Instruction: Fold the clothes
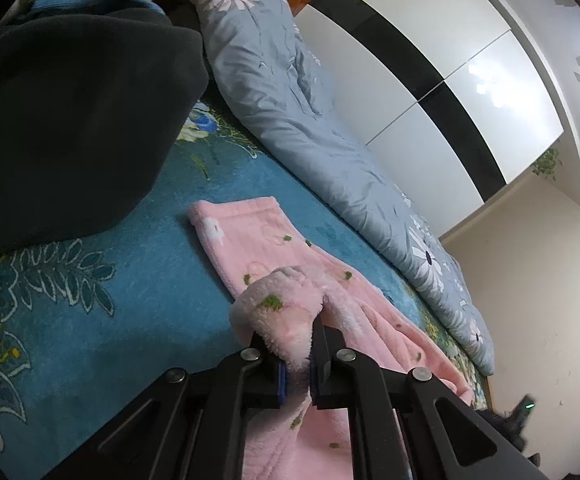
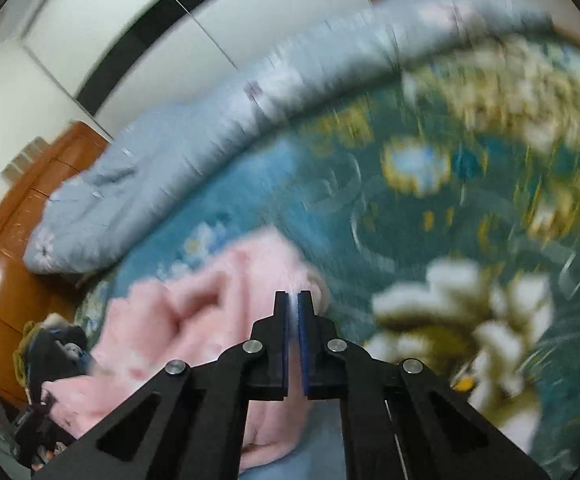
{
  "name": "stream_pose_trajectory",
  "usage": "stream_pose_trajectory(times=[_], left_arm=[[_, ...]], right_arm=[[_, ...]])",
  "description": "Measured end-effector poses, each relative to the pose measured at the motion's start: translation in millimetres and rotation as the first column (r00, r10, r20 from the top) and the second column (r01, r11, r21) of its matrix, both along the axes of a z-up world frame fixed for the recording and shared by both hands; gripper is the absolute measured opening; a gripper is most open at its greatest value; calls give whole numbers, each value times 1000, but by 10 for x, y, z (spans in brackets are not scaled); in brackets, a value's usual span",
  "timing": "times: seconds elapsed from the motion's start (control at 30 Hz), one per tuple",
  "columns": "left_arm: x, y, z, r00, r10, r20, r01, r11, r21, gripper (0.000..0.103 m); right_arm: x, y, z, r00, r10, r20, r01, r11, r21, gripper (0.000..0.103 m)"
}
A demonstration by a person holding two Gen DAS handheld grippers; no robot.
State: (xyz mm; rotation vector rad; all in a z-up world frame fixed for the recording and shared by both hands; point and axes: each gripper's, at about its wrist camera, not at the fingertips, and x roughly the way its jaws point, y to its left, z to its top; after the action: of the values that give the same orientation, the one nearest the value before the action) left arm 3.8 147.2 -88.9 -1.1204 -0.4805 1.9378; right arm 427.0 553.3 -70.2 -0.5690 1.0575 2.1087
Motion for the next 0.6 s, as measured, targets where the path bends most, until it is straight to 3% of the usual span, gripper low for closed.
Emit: stream_pose_trajectory(times=[0.13,0.27,0.33,0.43,0.6], left_arm=[[102,92,35,998,-68,-1,68,998,7,8],[258,239,91,991,-130,-37,130,991,-14,8],[305,297,93,988,-146,-39,146,989,-17,8],[337,361,54,987,-159,-31,158,987,-31,9],[297,309,2,990,-141,-19,141,989,-42,10]], right_arm=[[559,-105,749,994,-66,-89,79,986,148,0],[1125,-218,1148,990,-117,-76,132,960,245,0],[1223,-227,1122,993,-119,-5,117,960,256,0],[1204,-198,902,994,-99,41,89,976,200,0],[707,-71,415,996,-5,86,-5,994,109,0]])
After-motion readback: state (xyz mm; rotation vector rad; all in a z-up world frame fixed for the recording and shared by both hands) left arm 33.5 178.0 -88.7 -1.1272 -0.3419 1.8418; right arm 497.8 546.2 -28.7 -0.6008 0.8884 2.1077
